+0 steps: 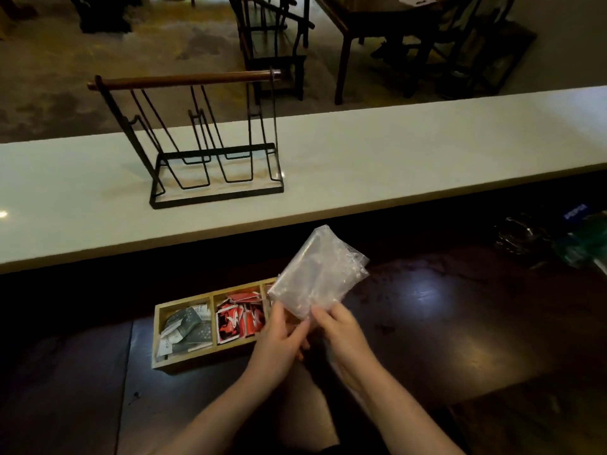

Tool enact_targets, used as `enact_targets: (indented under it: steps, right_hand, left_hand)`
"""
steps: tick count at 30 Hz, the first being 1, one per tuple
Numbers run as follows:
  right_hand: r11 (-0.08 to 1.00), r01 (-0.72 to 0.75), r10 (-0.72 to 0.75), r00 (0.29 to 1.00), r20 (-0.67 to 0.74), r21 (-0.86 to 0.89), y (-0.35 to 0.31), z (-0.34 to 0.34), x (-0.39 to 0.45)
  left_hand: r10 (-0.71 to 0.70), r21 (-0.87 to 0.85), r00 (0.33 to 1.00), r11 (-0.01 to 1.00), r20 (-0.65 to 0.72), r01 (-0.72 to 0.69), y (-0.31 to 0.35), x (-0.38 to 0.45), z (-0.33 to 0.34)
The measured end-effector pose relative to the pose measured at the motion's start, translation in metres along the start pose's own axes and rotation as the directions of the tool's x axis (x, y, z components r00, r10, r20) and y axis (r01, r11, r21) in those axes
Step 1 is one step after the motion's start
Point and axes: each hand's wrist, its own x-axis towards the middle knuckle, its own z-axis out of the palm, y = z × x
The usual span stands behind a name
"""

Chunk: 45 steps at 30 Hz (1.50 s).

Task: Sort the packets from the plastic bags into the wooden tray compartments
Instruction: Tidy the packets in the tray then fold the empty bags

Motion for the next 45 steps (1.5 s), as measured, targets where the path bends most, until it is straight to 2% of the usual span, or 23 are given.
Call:
enact_targets:
  steps: [2, 6, 10, 14, 20, 23, 26, 28, 30, 32, 34, 36, 38, 40, 45]
  right_hand:
    - [1.000, 0.011, -0.008, 0.995, -0.096, 0.027, 0.003, -0.021, 0.002]
    - [0.999, 0.007, 0.004, 0.972, -0.236, 0.046, 0.007, -0.060, -0.003]
    - [0.996, 0.009, 0.026, 0.914, -0.404, 0.084, 0.022, -0.103, -0.017]
    - [0.990, 0.004, 0.076, 0.819, -0.569, 0.139, 0.047, -0.148, -0.030]
    - [0.980, -0.003, 0.158, 0.627, -0.763, 0.200, 0.098, -0.216, -0.048]
    - [0.988, -0.004, 0.125, 0.608, -0.784, 0.154, 0.113, -0.236, -0.052]
    - [0.983, 0.027, 0.134, 0.580, -0.804, 0.183, 0.129, -0.253, -0.056]
    - [0.970, 0.063, 0.156, 0.584, -0.797, 0.236, 0.131, -0.250, -0.058]
    - [0.952, 0.111, 0.187, 0.524, -0.831, 0.284, 0.146, -0.255, -0.058]
    - [0.913, 0.188, 0.253, 0.432, -0.865, 0.361, 0.166, -0.260, -0.057]
    - [0.852, 0.244, 0.373, 0.338, -0.864, 0.463, 0.195, -0.269, -0.056]
    - [0.786, 0.204, 0.523, 0.283, -0.804, 0.583, 0.225, -0.281, -0.053]
    - [0.690, 0.130, 0.664, 0.276, -0.695, 0.712, 0.254, -0.293, -0.048]
    - [0.611, 0.081, 0.744, 0.279, -0.607, 0.787, 0.276, -0.308, -0.039]
    - [0.588, 0.039, 0.769, 0.284, -0.573, 0.808, 0.312, -0.351, -0.010]
  left_hand:
    - [0.017, 0.169, 0.996, 0.985, 0.091, -0.032, 0.001, 0.002, 0.010]
    - [0.122, 0.433, 0.979, 0.883, 0.162, -0.182, -0.007, 0.013, 0.032]
    - [0.225, 0.567, 0.935, 0.747, 0.274, -0.346, -0.018, 0.032, 0.070]
    - [0.280, 0.615, 0.832, 0.569, 0.479, -0.546, -0.028, 0.050, 0.126]
    - [0.217, 0.521, 0.619, 0.375, 0.755, -0.767, -0.064, 0.068, 0.221]
    - [0.134, 0.519, 0.559, 0.246, 0.818, -0.819, -0.077, 0.079, 0.248]
    - [0.090, 0.522, 0.533, 0.123, 0.841, -0.844, -0.089, 0.088, 0.266]
    - [0.099, 0.532, 0.538, 0.084, 0.837, -0.843, -0.087, 0.088, 0.259]
    - [0.123, 0.514, 0.519, 0.069, 0.846, -0.855, -0.092, 0.089, 0.262]
    - [0.135, 0.511, 0.514, 0.061, 0.847, -0.857, -0.093, 0.091, 0.262]
    - [0.140, 0.510, 0.512, 0.052, 0.848, -0.859, -0.095, 0.091, 0.264]
    - [0.150, 0.516, 0.516, 0.044, 0.843, -0.856, -0.096, 0.091, 0.265]
    - [0.162, 0.519, 0.517, 0.032, 0.841, -0.854, -0.096, 0.092, 0.266]
    - [0.170, 0.521, 0.516, 0.020, 0.839, -0.853, -0.097, 0.091, 0.267]
    - [0.213, 0.527, 0.517, 0.007, 0.829, -0.850, -0.100, 0.089, 0.268]
